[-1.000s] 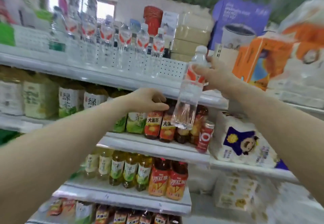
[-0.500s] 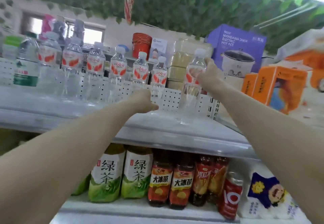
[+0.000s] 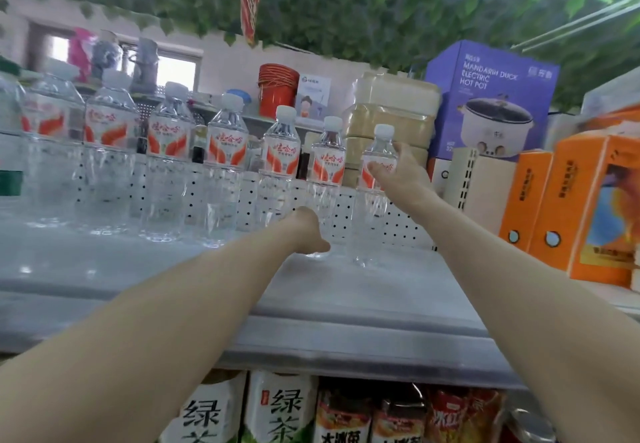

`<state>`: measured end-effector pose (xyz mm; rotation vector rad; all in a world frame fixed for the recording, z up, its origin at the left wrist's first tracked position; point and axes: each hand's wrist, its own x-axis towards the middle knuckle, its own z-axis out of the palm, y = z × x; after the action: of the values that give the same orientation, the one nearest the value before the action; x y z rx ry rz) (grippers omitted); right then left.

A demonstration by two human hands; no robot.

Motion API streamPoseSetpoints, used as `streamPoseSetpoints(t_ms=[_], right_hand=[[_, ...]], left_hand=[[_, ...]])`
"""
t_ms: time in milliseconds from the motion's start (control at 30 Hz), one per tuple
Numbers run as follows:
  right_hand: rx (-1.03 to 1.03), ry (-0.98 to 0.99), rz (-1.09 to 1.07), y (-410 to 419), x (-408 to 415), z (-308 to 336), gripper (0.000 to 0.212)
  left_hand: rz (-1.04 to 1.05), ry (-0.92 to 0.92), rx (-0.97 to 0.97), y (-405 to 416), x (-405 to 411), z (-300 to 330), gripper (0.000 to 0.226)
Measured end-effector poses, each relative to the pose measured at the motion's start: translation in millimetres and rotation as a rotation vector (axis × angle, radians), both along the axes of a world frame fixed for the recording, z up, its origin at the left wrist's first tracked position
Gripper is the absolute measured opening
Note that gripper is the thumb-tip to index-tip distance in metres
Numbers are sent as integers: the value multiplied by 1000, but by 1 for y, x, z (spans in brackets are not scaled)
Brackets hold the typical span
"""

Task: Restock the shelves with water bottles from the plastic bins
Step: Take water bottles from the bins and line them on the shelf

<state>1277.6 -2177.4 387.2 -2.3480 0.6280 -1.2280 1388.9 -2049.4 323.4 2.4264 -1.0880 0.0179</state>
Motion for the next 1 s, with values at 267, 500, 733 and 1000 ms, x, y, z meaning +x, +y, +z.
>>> streamPoseSetpoints(t_ms=[267,500,733,1000], right_hand=[[-196,-20,-70,-3,7,18,73],[-302,39,-68,-6,18,17,63],[-310,48,-79,-11,20,15,63],[-416,195,-142,-7,0,9,62]], left_hand=[[99,33,-149,-8,-1,-10,61],[87,4,-140,-4,1,-9,64],[44,-49,-100,0,5,-11,68],[31,-135,20,13,-9,-5,56]])
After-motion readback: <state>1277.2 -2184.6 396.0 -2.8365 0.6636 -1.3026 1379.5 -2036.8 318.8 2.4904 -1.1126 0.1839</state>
